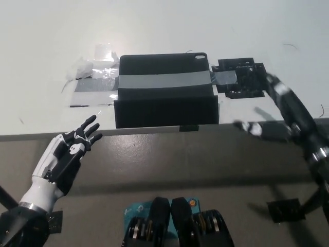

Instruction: The robot uses its right hand to pull the cover of a folded tablet cover kept in the middle of the desk

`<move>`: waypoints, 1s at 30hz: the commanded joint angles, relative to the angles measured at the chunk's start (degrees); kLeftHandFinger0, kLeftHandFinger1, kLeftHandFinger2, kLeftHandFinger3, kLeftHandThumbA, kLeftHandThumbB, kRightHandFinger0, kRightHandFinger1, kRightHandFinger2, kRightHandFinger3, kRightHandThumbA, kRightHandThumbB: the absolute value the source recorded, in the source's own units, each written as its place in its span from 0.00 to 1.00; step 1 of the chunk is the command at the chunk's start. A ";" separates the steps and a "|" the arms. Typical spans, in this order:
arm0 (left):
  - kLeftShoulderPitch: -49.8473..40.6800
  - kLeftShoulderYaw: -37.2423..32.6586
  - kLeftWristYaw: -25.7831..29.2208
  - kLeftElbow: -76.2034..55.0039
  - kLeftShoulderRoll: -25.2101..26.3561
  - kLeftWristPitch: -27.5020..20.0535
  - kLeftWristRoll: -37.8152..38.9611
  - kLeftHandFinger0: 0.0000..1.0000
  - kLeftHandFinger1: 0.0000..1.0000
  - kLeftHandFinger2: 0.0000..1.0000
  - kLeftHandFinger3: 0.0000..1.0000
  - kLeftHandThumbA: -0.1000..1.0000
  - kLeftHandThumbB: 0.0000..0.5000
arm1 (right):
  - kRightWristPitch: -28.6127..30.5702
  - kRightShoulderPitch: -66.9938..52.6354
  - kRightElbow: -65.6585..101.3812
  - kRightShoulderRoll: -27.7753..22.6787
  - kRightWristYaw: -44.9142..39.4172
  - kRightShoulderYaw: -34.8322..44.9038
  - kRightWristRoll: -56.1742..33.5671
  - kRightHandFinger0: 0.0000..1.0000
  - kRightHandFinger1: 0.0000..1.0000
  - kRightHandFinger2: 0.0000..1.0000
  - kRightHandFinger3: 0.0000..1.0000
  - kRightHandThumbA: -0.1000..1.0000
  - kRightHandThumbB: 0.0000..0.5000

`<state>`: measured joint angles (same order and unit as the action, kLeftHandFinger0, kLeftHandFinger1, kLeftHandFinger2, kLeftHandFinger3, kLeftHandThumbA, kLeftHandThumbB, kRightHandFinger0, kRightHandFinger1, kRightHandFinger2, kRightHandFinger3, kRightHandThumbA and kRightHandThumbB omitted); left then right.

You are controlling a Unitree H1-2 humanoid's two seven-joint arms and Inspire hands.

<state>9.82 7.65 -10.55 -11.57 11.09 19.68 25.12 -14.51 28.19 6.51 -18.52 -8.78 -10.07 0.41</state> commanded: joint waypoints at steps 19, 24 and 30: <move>1.20 0.13 -0.71 -2.59 1.11 1.02 1.16 1.00 1.00 1.00 1.00 0.63 0.62 | 12.03 33.99 -36.27 7.85 -4.46 -20.70 20.01 1.00 1.00 1.00 1.00 0.82 1.00; 1.24 -0.16 -1.22 -2.44 1.51 0.67 0.98 1.00 1.00 1.00 1.00 0.64 0.62 | 12.57 34.25 -45.92 8.90 -4.97 -24.12 23.11 1.00 1.00 1.00 1.00 0.79 1.00; 1.32 -0.59 -0.66 -3.12 1.86 1.12 0.15 1.00 1.00 1.00 1.00 0.66 0.61 | 12.93 29.69 -46.10 8.04 -7.32 -29.32 27.17 1.00 1.00 1.00 1.00 0.92 1.00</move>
<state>9.89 7.21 -10.55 -12.07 11.90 20.83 25.51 -4.87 58.06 -40.23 -10.12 -14.49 -37.63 23.14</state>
